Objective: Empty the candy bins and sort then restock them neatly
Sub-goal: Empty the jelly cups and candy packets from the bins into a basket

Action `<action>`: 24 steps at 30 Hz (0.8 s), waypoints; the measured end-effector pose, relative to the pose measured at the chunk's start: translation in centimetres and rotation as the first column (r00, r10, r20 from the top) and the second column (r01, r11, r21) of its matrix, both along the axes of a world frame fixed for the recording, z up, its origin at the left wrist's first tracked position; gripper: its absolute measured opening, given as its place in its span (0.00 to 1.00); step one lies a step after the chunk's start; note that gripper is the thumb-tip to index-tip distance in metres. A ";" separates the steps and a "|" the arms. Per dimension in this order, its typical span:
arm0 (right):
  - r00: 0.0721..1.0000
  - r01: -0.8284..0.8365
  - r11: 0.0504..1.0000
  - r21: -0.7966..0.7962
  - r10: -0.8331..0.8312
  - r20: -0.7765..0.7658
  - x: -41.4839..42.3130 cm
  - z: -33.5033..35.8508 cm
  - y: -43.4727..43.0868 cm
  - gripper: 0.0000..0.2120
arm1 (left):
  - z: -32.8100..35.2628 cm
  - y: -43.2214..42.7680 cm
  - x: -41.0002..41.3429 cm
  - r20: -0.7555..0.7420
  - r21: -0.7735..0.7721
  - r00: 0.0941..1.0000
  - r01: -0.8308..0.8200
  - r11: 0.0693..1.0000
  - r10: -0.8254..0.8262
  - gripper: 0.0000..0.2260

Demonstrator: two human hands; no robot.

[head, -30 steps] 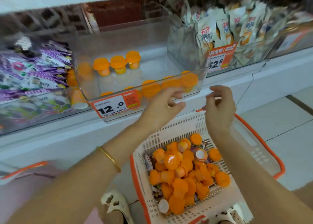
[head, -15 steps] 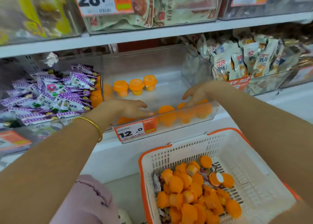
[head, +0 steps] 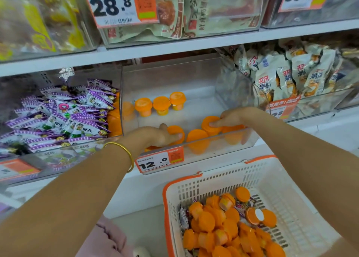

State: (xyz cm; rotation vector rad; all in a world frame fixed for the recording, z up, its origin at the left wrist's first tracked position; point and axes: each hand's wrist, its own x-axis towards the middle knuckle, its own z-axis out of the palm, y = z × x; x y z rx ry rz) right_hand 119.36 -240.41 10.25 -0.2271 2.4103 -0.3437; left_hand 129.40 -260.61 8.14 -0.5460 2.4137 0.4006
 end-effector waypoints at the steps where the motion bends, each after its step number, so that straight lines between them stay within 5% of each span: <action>1: 1.000 0.004 1.000 -0.014 -0.004 0.005 -0.1 0.0 -0.1 0.39 | -0.3 0.2 -0.2 -0.015 0.009 1.000 -0.022 1.000 0.022 0.40; 13: 0.876 -0.449 0.875 0.182 0.471 -0.102 1.1 -0.4 -3.2 0.47 | -1.3 1.3 -1.9 -0.257 0.082 0.913 -0.305 0.949 0.316 0.35; 18: 0.875 -0.418 0.870 0.263 0.463 -0.143 1.3 -1.1 -4.6 0.50 | -2.5 0.7 -2.5 -0.353 0.119 0.883 -0.286 0.951 0.310 0.31; 24: 0.924 -0.325 0.934 0.150 0.347 -0.160 0.8 -1.5 -4.6 0.50 | -2.8 0.0 -2.6 -0.403 0.057 0.890 -0.211 0.976 0.216 0.33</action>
